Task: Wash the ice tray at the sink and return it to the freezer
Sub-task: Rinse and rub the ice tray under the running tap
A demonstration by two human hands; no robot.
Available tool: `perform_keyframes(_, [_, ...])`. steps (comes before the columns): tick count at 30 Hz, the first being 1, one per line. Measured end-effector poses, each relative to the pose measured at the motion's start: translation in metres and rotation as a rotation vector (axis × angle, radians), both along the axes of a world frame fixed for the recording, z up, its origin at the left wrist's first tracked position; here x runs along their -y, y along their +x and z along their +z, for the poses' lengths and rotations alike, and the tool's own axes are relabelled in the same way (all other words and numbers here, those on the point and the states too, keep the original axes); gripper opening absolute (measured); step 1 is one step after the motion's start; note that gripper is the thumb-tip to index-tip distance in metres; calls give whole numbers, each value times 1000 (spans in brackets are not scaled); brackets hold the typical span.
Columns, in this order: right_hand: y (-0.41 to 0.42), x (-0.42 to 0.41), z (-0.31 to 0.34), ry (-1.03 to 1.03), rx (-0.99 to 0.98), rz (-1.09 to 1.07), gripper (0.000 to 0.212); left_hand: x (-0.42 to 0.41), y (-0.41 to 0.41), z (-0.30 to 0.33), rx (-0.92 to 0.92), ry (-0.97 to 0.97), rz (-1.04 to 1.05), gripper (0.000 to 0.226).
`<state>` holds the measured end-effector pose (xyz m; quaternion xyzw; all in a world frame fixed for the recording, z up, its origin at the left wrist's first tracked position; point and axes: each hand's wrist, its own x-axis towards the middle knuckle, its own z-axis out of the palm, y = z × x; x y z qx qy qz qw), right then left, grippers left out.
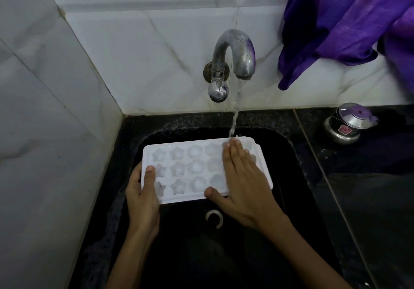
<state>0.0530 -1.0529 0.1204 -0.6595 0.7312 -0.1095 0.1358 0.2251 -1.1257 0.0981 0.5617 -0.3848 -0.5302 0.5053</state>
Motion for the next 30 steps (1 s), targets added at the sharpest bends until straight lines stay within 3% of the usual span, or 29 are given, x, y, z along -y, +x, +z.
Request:
perform_keyframes(6, [17, -8, 3, -2, 23, 174, 113, 4, -3, 2, 15, -1, 32, 23])
perform_keyframes(14, [-8, -8, 1, 15, -7, 14, 115, -2, -6, 1, 30, -3, 7, 20])
perform_keyframes(18, [7, -1, -2, -21, 8, 125, 104, -8, -17, -1, -14, 48, -17, 17])
perform_keyframes(23, [-1, -23, -13, -115, -27, 120, 70, 4, -7, 0, 5, 65, 39, 16])
perform_keyframes(27, [-18, -12, -11, -131, -50, -15, 69, 6, -9, 0, 16, 67, 29, 15])
perform_keyframes(30, [-15, 6, -7, -70, -19, 0, 75, 2, -21, -1, 33, 66, -15, 19])
